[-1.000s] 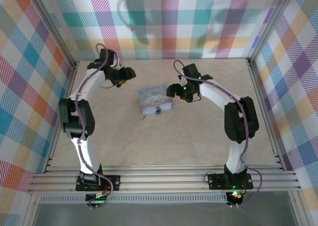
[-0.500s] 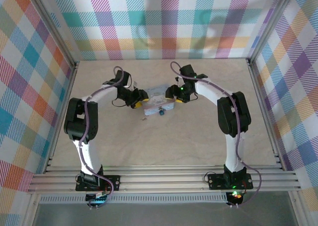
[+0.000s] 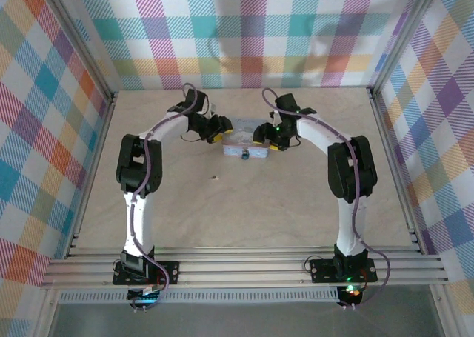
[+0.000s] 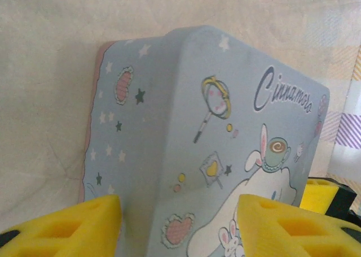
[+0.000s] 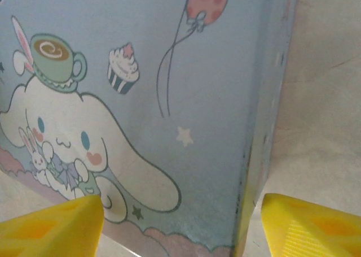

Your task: Unlock a padlock with a key

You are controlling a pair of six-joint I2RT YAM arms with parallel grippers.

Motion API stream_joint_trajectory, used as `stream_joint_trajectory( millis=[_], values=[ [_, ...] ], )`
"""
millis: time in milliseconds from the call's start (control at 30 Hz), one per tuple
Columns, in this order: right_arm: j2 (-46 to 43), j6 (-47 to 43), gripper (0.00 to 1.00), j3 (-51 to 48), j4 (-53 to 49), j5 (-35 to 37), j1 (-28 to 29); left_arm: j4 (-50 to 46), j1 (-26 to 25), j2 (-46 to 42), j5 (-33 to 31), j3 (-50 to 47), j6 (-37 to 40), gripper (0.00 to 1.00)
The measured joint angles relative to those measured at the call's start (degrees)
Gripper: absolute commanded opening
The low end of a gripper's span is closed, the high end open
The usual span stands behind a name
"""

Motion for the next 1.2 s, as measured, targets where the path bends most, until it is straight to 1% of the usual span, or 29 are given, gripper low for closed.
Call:
stream_joint_trajectory(
  millis=[167, 267, 333, 433, 533, 600, 700, 800, 933, 1033, 1100, 1200],
  values=[
    [-4.5, 0.04, 0.78, -1.53, -0.46, 1.79, 0.0, -4.57, 0.02, -2.56, -5.51, -0.96, 3.72, 0.61],
    [-9.88, 0.2, 0.78, -4.42, 0.26, 2.91, -0.02, -6.1, 0.52, -7.72, -10.54, -5.57, 4.98, 0.62],
    [-14.01, 0.5, 0.78, -7.67, 1.49, 3.34, 0.0, -6.58, 0.83, -12.92, -14.08, -10.49, 5.95, 0.61],
    [-19.93, 1.84, 0.78, -14.62, 4.15, 4.13, 0.11, -8.07, 0.87, -19.23, -17.31, -16.65, 7.15, 0.59],
    [-23.32, 3.39, 0.78, -21.49, 6.56, 4.85, 0.72, -9.99, -0.04, -22.47, -20.41, -21.46, 7.39, 0.56],
    [-23.69, 4.35, 0.78, -25.03, 7.56, 5.38, 1.73, -10.8, -1.73, -23.56, -22.45, -25.33, 6.43, 0.53],
    [-23.21, 5.09, 0.78, -28.33, 7.91, 5.88, 4.13, -11.26, -5.25, -24.24, -24.63, -31.39, 2.58, 0.44],
    [-22.21, 5.44, 0.76, -28.74, 8.22, 6.01, 6.84, -11.17, -7.78, -24.3, -25.77, -35.54, -3.13, 0.4],
    [-19.98, 4.52, 0.75, -27.15, 8.04, 7.19, 10.73, -9.33, -8.98, -25.59, -27.56, -38.05, -10.88, 0.35],
    [-18.21, 3.8, 0.75, -24.83, 8.09, 7.76, 12.57, -7.56, -9.14, -26.84, -28.72, -38.29, -16.04, 0.27],
    [-18.14, 3.28, 0.74, -24.59, 8.39, 7.82, 13.05, -6.05, -9.49, -27.08, -28.83, -38.29, -19.39, 0.25],
    [-18.1, 2.86, 0.74, -24.59, 8.46, 8.22, 13.03, -4.39, -10.19, -27.08, -28.83, -38.32, -24.06, 0.26]
  ],
)
